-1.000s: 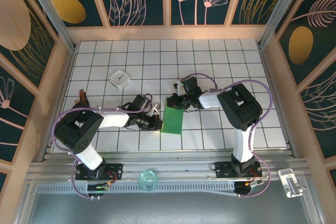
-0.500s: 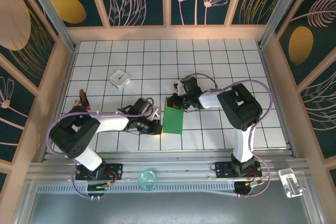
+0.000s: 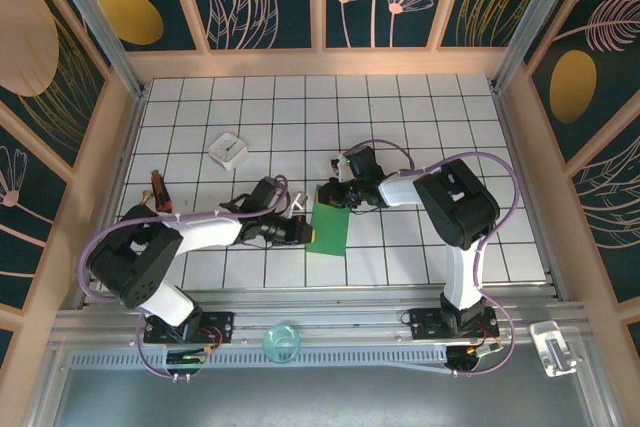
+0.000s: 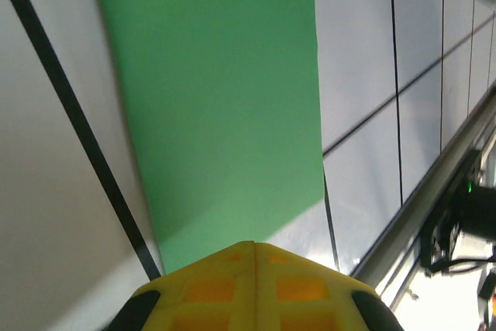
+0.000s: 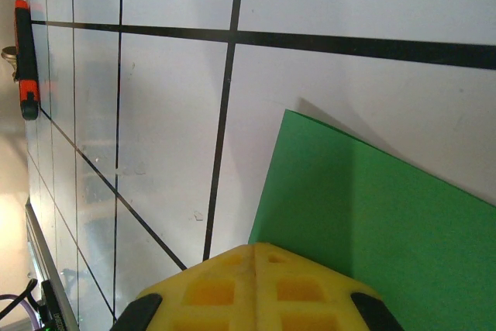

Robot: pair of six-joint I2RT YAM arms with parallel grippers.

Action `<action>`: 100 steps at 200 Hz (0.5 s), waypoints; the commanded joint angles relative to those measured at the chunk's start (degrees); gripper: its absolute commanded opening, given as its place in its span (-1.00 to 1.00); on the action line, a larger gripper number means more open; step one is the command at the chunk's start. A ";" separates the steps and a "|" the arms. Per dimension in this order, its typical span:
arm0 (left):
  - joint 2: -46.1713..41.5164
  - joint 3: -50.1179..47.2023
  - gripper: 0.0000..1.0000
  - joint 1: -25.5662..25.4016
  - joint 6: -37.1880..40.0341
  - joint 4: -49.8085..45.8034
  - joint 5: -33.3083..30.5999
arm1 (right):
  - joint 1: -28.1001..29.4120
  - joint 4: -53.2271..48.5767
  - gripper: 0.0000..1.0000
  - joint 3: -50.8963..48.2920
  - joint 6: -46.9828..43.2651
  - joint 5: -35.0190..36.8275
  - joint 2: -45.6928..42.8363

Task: Fold a paper plane with a square sheet of paper (pick it up from the middle)
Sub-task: First fold in half a square sheet of paper at the center of the table.

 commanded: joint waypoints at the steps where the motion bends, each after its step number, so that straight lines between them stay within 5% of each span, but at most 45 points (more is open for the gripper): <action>1: 2.77 2.01 -1.00 1.54 -1.55 3.11 -1.19 | -0.63 -7.17 -1.00 -2.39 -1.02 7.60 3.05; 100: 8.37 0.17 -1.00 1.50 2.78 -2.25 0.32 | -0.70 -7.12 -1.00 -2.26 -1.02 7.53 3.62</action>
